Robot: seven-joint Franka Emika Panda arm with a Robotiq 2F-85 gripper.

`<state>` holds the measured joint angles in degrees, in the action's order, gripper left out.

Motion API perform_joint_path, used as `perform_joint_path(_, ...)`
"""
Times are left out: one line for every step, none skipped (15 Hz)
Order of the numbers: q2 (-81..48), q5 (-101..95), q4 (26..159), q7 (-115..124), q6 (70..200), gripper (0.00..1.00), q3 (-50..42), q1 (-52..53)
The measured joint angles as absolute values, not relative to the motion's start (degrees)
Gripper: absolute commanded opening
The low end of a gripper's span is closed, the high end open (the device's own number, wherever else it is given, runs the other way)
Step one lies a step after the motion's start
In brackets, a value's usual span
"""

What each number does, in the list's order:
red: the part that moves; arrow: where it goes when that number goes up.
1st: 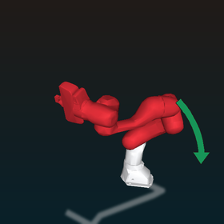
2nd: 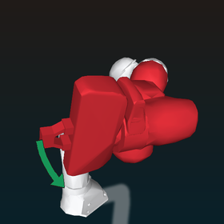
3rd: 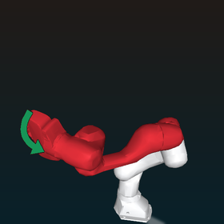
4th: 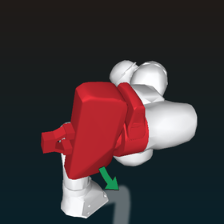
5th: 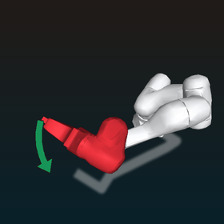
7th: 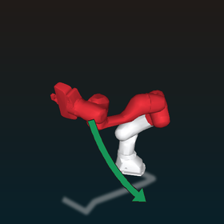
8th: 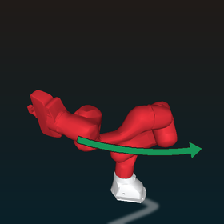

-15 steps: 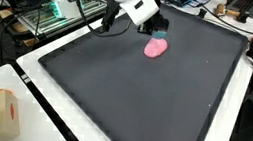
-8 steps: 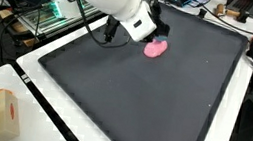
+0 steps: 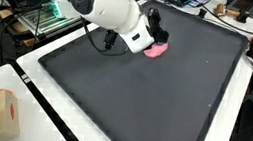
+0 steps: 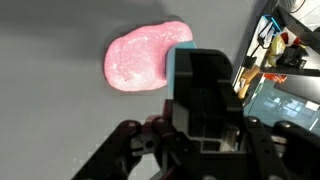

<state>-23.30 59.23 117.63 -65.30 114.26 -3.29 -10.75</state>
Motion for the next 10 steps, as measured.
perform_joint_path(-23.7,59.2,117.3,-65.2,114.1,0.25,-3.4,-10.9)
perform_joint_path(-24.2,59.2,117.0,-65.2,113.8,0.25,-3.4,-11.0)
perform_joint_path(-24.6,59.2,116.7,-65.1,113.5,0.25,-3.5,-11.2)
perform_joint_path(-25.0,59.2,116.4,-65.0,113.2,0.25,-3.6,-11.4)
perform_joint_path(-25.4,59.2,116.1,-64.7,113.1,0.25,-3.7,-11.5)
perform_joint_path(-25.7,59.2,115.8,-64.4,113.0,0.25,-3.8,-11.5)
perform_joint_path(-26.0,59.2,115.6,-64.1,113.0,0.25,-3.8,-11.6)
perform_joint_path(-26.2,59.2,115.4,-64.0,112.9,0.25,-3.9,-11.6)
perform_joint_path(-26.3,59.2,115.4,-64.0,112.8,0.25,-4.0,-11.7)
perform_joint_path(-26.4,59.2,115.4,-64.0,112.7,0.25,-4.1,-11.8)
